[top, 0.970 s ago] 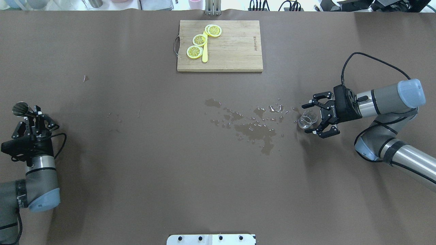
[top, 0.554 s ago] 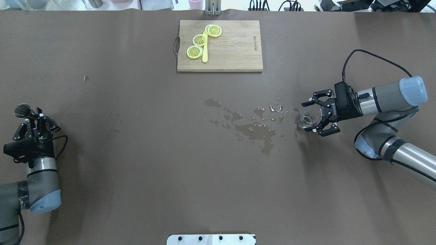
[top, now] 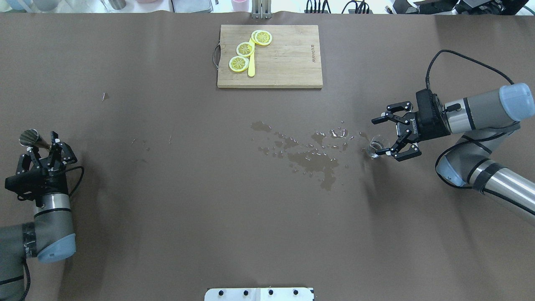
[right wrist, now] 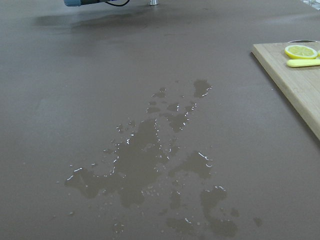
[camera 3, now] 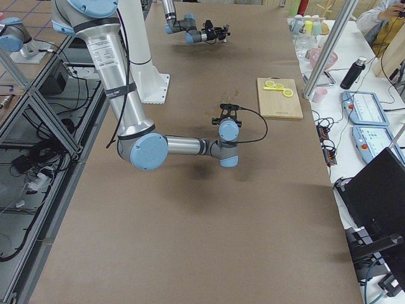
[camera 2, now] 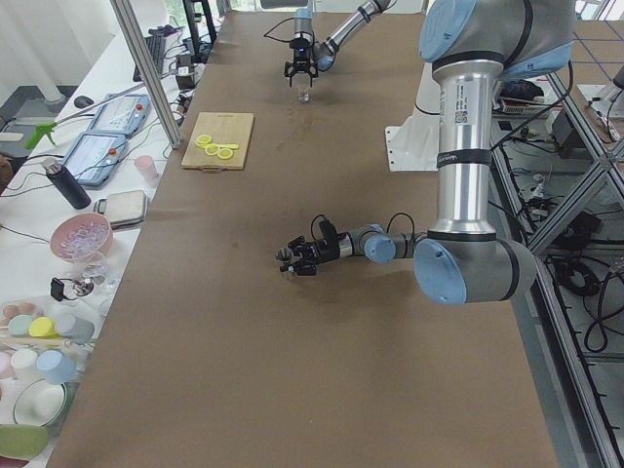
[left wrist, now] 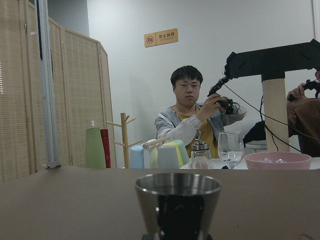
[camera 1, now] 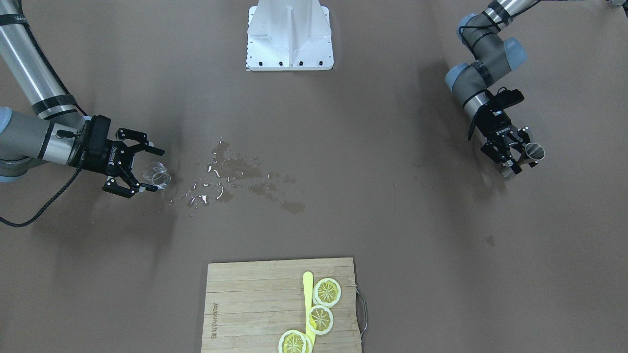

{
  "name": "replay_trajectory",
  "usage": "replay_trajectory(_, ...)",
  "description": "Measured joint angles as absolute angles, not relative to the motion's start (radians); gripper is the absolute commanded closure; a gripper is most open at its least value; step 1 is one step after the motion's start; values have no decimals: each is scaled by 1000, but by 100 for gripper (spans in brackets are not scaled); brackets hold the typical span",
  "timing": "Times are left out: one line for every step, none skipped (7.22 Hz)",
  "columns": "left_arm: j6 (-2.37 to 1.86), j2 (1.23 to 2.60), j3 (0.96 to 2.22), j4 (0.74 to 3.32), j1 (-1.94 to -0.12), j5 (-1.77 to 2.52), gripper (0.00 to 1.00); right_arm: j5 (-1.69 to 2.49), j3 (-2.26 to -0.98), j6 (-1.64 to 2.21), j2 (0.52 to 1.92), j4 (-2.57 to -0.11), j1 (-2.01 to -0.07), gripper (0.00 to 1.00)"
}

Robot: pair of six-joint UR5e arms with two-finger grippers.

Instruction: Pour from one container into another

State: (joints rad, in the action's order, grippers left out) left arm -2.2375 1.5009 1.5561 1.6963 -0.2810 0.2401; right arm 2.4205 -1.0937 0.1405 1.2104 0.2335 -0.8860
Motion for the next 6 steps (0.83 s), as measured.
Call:
replay_trajectory(-2260, 1499, 1552, 1687, -281, 220, 1, 2434, -1112, 153, 1210, 212, -914, 0)
replay_trajectory(-2271, 1495, 1556, 1680, -281, 209, 1, 2438, -1129, 155, 1210, 170, -941, 0)
replay_trajectory(-2274, 1480, 1576, 1676, -280, 204, 1, 2437, -1143, 153, 1210, 125, -963, 0)
replay_trajectory(-2274, 1448, 1622, 1673, -278, 203, 1, 2436, -1151, 153, 1209, 75, -981, 0)
replay_trajectory(-2270, 1411, 1678, 1669, -261, 202, 2, 2432, -1162, 154, 1209, 8, -994, 0)
replay_trajectory(-2266, 1376, 1735, 1654, -229, 198, 1, 2417, -1175, 153, 1209, -73, -1004, 0)
